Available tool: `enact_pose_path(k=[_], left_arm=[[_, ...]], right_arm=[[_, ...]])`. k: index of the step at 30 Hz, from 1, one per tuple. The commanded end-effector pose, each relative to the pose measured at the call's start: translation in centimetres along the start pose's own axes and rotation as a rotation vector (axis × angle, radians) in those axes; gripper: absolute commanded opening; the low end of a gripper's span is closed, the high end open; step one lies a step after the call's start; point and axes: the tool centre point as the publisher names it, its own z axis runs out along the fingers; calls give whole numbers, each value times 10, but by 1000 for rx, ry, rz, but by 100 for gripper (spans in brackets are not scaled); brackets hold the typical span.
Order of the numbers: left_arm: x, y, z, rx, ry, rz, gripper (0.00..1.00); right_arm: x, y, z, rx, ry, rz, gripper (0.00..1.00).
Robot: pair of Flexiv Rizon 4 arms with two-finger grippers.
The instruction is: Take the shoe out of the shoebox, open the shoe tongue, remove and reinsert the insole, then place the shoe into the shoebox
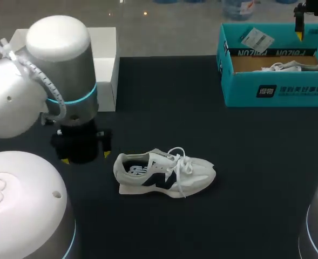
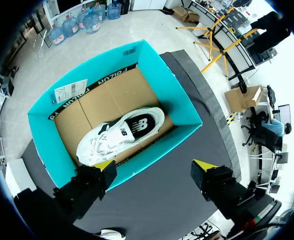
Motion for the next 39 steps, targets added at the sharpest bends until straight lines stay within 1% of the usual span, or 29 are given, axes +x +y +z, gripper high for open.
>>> enact_pose_path(k=[1, 12, 14, 15, 16, 18, 19, 20, 22, 23, 24, 25, 26, 28, 29, 31, 34, 36, 37, 39], left_arm=[[39, 1, -1, 27, -593, -245, 100], [39, 1, -1, 27, -593, -245, 100], [43, 11, 2, 186, -615, -325, 100], [44, 16, 5, 232, -625, -405, 100], [46, 17, 7, 290, -638, -423, 100], [50, 21, 12, 344, -641, -540, 100], [52, 22, 13, 409, -654, -574, 100], [54, 21, 14, 437, -645, -645, 100], [57, 18, 15, 523, -662, -692, 100], [58, 17, 15, 539, -662, -720, 100], [59, 16, 14, 578, -664, -721, 100], [59, 14, 14, 597, -662, -744, 100], [58, 12, 13, 594, -657, -756, 100], [56, 7, 12, 659, -641, -768, 100], [54, 5, 12, 665, -622, -770, 100], [51, -1, 12, 731, -591, -759, 100], [52, -8, 11, 747, -590, -797, 100], [52, -10, 11, 743, -580, -839, 100], [52, -11, 11, 763, -560, -847, 100], [51, -14, 11, 748, -541, -840, 100]], right_arm=[[0, 0, 0, 0, 1, 1, 100], [0, 0, 0, 0, 1, 1, 100], [0, 0, 0, 0, 1, 1, 100], [0, 0, 0, 0, 1, 1, 100], [0, 0, 0, 0, 1, 1, 100], [0, 0, 0, 0, 1, 1, 100], [0, 0, 0, 0, 1, 1, 100], [0, 0, 0, 0, 1, 1, 100], [0, 0, 0, 0, 1, 1, 100], [0, 0, 0, 0, 1, 1, 100], [0, 0, 0, 0, 1, 1, 100], [0, 0, 0, 0, 1, 1, 100], [0, 0, 0, 0, 1, 1, 100], [0, 0, 0, 0, 1, 1, 100], [0, 0, 0, 0, 1, 1, 100], [0, 0, 0, 0, 1, 1, 100], [0, 0, 0, 0, 1, 1, 100], [0, 0, 0, 0, 1, 1, 100], [0, 0, 0, 0, 1, 1, 100], [0, 0, 0, 0, 1, 1, 100]])
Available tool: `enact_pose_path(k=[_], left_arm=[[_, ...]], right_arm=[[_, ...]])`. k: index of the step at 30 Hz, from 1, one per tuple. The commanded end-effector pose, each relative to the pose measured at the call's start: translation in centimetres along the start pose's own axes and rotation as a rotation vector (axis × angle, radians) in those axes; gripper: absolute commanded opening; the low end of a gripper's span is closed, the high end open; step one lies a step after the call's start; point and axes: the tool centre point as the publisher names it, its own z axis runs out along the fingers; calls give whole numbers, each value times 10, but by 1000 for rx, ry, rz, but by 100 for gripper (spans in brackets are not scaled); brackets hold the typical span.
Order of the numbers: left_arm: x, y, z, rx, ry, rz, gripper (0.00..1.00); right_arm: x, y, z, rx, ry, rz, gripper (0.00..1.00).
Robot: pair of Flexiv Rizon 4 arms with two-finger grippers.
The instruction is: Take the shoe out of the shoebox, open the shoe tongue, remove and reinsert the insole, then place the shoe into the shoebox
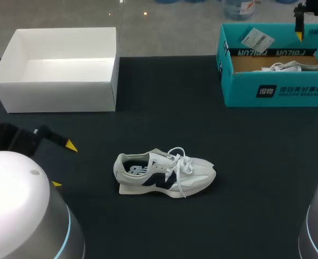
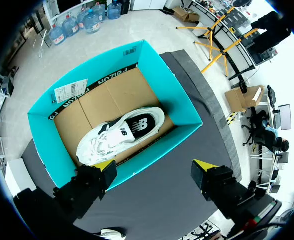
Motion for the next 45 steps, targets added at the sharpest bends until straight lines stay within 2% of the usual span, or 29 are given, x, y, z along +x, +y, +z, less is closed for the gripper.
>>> enact_pose_path(k=[1, 14, 15, 17, 18, 24, 26, 27, 35, 45], left_arm=[[-7, 6, 0, 47, 70, -101, 100], [-7, 6, 0, 47, 70, -101, 100], [-6, 8, -1, 90, 54, -137, 100], [-1, 12, 0, 76, 20, -162, 100], [-1, 15, 1, 95, 10, -192, 100], [4, 30, 13, 151, -38, -337, 100], [5, 31, 17, 206, -37, -396, 100], [5, 31, 19, 199, -56, -405, 100], [5, 39, 42, 304, -55, -386, 100], [-2, 47, 65, 304, -50, -339, 100]], right_arm=[[0, 0, 0, 0, 1, 1, 100], [0, 0, 0, 0, 1, 1, 100], [0, 0, 0, 0, 1, 1, 100], [0, 0, 0, 0, 1, 1, 100], [0, 0, 0, 0, 1, 1, 100], [0, 0, 0, 0, 1, 1, 100], [0, 0, 0, 0, 1, 1, 100], [0, 0, 0, 0, 1, 1, 100], [0, 0, 0, 0, 1, 1, 100], [0, 0, 0, 0, 1, 1, 100]])
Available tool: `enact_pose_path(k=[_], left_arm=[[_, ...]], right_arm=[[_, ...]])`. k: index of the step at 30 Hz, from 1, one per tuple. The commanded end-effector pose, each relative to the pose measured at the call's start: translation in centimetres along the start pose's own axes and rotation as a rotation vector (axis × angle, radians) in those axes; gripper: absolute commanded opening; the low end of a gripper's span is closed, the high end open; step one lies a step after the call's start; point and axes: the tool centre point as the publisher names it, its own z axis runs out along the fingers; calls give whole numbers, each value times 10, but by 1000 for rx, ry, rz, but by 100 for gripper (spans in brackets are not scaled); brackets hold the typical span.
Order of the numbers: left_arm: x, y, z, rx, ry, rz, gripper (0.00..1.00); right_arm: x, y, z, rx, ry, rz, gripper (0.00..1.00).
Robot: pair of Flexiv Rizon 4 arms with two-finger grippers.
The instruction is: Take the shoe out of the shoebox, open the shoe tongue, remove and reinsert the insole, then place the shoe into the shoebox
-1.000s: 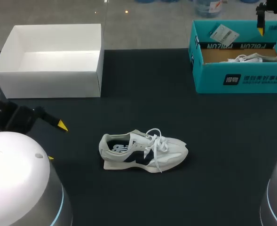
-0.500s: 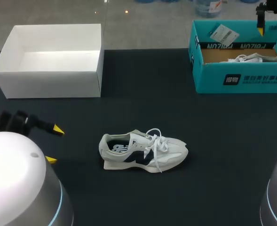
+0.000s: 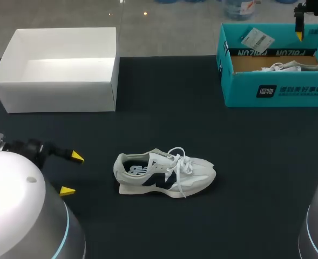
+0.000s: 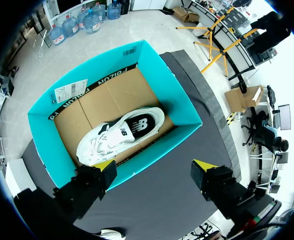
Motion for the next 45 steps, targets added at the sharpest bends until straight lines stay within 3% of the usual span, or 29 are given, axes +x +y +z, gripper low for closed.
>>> enact_pose_path(k=[1, 22, 45], left_arm=[[-10, 7, 10, 7, 3, 13, 100], [-32, 43, 43, 24, -13, -36, 100], [-42, 23, 107, 15, -24, -2, 100]], right_arm=[[0, 0, 0, 0, 1, 1, 100], [0, 0, 0, 0, 1, 1, 100], [0, 0, 0, 0, 1, 1, 100]])
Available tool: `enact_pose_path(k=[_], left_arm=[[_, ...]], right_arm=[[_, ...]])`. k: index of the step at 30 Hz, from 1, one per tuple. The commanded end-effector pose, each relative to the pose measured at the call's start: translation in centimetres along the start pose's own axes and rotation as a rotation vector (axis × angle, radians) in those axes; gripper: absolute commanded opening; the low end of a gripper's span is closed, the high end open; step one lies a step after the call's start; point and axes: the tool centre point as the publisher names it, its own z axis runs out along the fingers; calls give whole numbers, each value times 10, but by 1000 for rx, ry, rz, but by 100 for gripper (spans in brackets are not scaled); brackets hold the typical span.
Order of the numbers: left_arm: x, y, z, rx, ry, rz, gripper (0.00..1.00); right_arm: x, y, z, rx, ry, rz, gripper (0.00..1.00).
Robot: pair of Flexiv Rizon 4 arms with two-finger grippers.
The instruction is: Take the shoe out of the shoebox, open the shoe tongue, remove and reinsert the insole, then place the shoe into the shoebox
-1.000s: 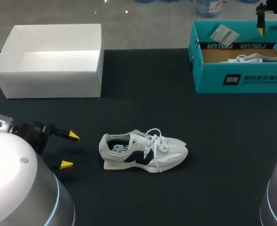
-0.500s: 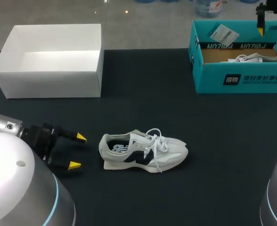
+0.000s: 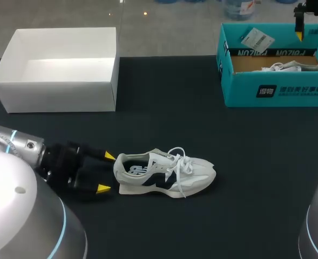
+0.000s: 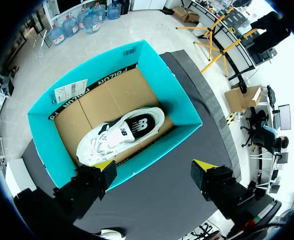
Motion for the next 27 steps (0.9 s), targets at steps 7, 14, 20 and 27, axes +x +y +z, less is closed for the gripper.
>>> enact_pose_path(k=[7, 14, 20, 27], left_arm=[[-4, 6, 28, -37, -24, -15, 100], [-4, 4, 31, -45, -46, -34, 47], [-2, 1, 35, -46, -50, -38, 34], [5, 1, 40, -50, -37, -44, 89]], right_arm=[[0, 0, 0, 0, 1, 1, 100], [0, 0, 0, 0, 1, 1, 100], [0, 0, 0, 0, 1, 1, 100], [0, 0, 0, 0, 1, 1, 100]])
